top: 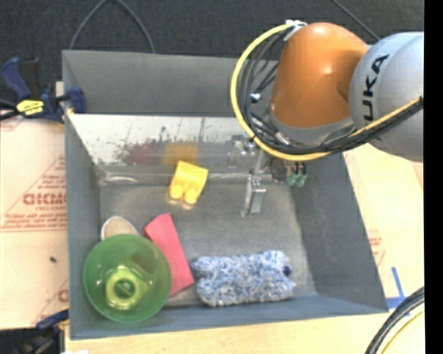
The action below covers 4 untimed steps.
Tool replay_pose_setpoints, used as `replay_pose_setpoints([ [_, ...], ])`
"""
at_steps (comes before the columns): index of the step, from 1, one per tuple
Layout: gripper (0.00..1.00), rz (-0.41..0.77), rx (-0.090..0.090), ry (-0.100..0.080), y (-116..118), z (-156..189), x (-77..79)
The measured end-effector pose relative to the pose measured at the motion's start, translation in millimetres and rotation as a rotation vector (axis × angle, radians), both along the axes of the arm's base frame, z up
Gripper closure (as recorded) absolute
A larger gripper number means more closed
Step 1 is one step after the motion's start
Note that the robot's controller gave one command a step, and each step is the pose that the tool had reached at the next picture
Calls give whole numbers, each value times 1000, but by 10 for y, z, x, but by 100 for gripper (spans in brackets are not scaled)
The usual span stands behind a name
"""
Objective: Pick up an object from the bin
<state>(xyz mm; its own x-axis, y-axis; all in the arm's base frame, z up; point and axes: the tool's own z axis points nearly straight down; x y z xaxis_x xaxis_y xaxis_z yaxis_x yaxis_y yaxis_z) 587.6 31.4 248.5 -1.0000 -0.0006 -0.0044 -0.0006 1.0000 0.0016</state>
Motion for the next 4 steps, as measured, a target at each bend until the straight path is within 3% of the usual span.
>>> replay_pose_setpoints([
  [1,0,0,0,0,0,0,0],
  [2,0,-25,1,-1,17,-590,106],
  [3,0,-126,2,-9,-466,-657,-165],
  [4,0,188,0,-9,-602,-1323,35],
])
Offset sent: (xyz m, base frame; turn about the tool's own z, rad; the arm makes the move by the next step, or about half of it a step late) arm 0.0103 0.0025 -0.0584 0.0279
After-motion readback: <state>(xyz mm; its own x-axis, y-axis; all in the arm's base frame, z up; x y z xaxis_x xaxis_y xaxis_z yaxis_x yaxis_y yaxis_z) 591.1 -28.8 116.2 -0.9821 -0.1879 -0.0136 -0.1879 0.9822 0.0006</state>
